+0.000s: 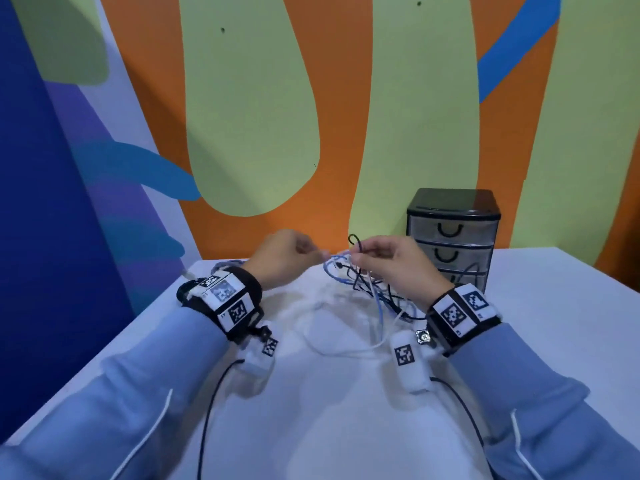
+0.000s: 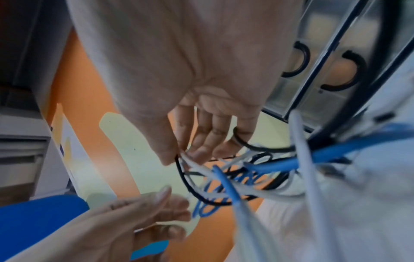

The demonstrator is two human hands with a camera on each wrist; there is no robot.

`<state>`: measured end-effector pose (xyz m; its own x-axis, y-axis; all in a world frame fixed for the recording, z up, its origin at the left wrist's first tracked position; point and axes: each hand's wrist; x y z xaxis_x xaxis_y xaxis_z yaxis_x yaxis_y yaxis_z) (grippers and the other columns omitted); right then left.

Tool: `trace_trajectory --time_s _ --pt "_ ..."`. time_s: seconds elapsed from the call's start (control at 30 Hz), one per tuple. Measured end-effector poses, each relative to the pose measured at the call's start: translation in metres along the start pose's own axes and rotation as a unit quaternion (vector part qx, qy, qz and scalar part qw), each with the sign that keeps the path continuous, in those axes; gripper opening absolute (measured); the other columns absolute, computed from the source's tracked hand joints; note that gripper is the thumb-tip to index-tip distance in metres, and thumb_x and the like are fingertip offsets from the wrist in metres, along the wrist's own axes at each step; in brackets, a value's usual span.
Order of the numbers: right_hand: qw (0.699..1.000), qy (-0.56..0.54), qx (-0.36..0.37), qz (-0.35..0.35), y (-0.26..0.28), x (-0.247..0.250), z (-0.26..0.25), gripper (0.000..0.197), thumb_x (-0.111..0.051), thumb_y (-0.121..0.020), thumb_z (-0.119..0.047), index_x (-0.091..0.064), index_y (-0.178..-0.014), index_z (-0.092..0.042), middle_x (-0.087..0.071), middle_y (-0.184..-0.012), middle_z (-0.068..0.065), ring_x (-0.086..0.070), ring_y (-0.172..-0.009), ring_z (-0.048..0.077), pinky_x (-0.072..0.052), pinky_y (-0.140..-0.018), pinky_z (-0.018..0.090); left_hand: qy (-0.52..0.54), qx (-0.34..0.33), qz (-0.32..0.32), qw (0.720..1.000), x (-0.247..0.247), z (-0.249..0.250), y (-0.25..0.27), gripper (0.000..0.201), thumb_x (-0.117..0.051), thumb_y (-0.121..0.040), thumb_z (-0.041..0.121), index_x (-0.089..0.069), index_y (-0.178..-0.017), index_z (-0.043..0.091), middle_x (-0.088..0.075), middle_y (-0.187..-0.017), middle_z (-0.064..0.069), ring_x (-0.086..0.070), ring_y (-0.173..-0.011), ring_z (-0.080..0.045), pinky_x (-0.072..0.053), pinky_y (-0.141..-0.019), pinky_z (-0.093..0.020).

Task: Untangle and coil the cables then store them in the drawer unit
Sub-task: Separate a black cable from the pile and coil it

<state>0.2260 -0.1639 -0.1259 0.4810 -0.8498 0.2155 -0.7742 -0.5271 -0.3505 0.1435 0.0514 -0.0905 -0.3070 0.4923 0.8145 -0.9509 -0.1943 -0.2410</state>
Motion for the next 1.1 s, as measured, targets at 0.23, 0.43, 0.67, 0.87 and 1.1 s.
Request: trace_trajectory --time_s 0.23,0.43,0.67,0.87,1.1 --pt "0.987 -0.162 -0.022 0.002 0.002 0.002 -0.004 0.021 -0.071 -0.098 -0.021 -0.076 -0.111 -0.005 -0.072 -0.101 0.007 -0.062 -0.092 0.017 -0.050 -0.085 0.031 0.308 0.015 -0.045 0.950 -0.035 0.025 0.002 0.033 -0.075 -0.096 0.047 -0.079 -0.104 0.015 -0.079 -0.105 0.004 -0.072 -0.105 -0.015 -0.058 -0.089 -0.032" --pt "0.990 -0.135 -0.037 0.036 -0.004 0.000 0.001 0.011 -0.063 -0.104 -0.021 -0.066 -0.094 -0.016 -0.074 -0.100 0.007 -0.067 -0.091 0.018 -0.048 -0.085 0.034 0.383 0.017 0.041 0.923 -0.052 0.018 0.001 0.026 -0.080 -0.094 0.031 -0.069 -0.085 0.009 -0.079 -0.099 0.005 -0.072 -0.101 -0.015 -0.058 -0.092 -0.038" --pt "0.976 -0.090 -0.060 0.190 -0.013 0.006 0.013 0.016 -0.046 -0.110 -0.016 -0.054 -0.096 -0.017 -0.078 -0.088 0.011 -0.072 -0.070 0.022 -0.049 -0.061 0.027 0.502 0.061 0.187 0.843 -0.040 0.009 0.000 0.012 -0.060 -0.108 0.013 -0.053 -0.098 0.010 -0.079 -0.094 -0.014 -0.075 -0.076 -0.018 -0.062 -0.076 -0.040" --pt "0.937 -0.247 -0.011 0.245 -0.013 0.010 0.001 0.015 -0.051 -0.111 -0.023 -0.060 -0.114 -0.011 -0.068 -0.077 0.013 -0.071 -0.062 0.021 -0.061 -0.061 0.035 0.547 0.057 0.280 0.787 -0.036 -0.002 -0.001 0.009 -0.051 -0.113 0.021 -0.049 -0.112 0.011 -0.077 -0.084 -0.012 -0.073 -0.063 -0.022 -0.063 -0.061 -0.033" --pt "0.962 -0.274 -0.011 0.012 0.002 -0.003 -0.013 0.035 -0.048 -0.108 -0.007 -0.061 -0.140 -0.016 -0.072 -0.108 0.020 -0.071 -0.095 0.030 -0.061 -0.092 0.052 0.571 0.046 0.174 0.801 -0.040 0.006 0.004 0.012 -0.058 -0.109 0.016 -0.055 -0.112 0.005 -0.074 -0.085 -0.020 -0.075 -0.065 -0.023 -0.063 -0.063 -0.026"
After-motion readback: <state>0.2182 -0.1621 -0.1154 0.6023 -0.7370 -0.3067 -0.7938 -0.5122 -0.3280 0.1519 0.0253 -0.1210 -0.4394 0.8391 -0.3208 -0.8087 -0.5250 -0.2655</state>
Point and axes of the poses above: each hand's wrist, its own y-axis away from the middle knuckle, its own x-axis out of the back of the hand, z = x × y
